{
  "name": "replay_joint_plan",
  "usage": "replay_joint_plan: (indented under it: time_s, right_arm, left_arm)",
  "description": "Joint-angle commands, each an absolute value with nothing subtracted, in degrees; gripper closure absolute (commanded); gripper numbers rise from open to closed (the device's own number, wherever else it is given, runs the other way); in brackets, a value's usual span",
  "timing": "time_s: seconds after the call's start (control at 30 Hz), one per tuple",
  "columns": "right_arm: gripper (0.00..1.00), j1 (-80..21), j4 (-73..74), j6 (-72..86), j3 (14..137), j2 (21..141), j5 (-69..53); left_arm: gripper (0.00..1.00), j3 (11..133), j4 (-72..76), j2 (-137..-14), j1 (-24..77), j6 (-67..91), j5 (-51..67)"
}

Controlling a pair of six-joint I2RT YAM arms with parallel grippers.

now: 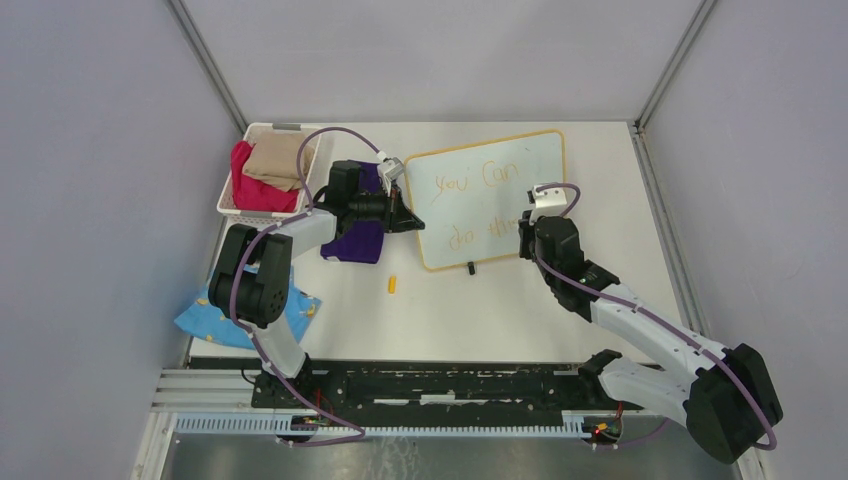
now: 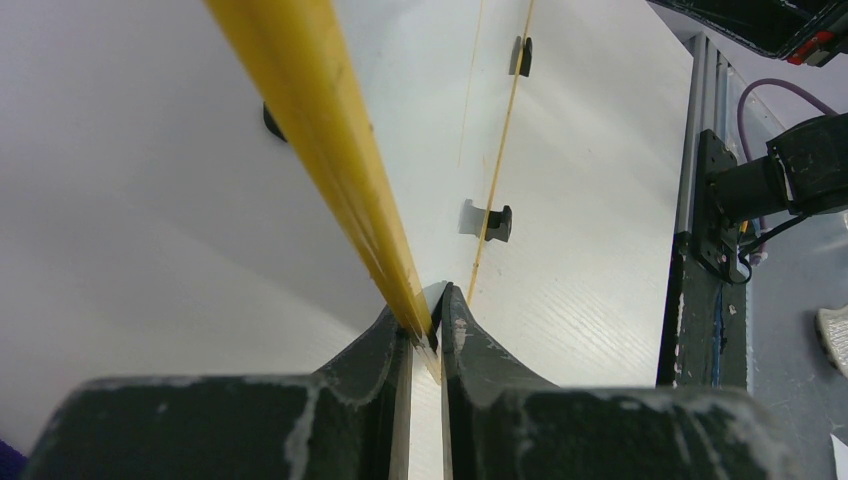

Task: Write a sentence on the whiteboard

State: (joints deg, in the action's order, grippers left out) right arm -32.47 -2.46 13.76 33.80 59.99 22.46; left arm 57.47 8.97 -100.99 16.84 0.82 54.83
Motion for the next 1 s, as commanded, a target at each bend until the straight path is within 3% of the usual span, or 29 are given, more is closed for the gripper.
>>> replay_joint_plan:
  time_s: [0.0,0.97]
  right_arm:
    - [1.0,-32.2,-1.5,14.2,33.5,59.8,25.8]
    - [1.0,-32.0,1.3,13.5,33.9,59.9,24.8]
  left_arm:
    - [0.98,57.1,5.8,-103.3,18.8,-6.7,46.5]
    - [0.98,57.1,5.8,-103.2,18.9,-6.7,46.2]
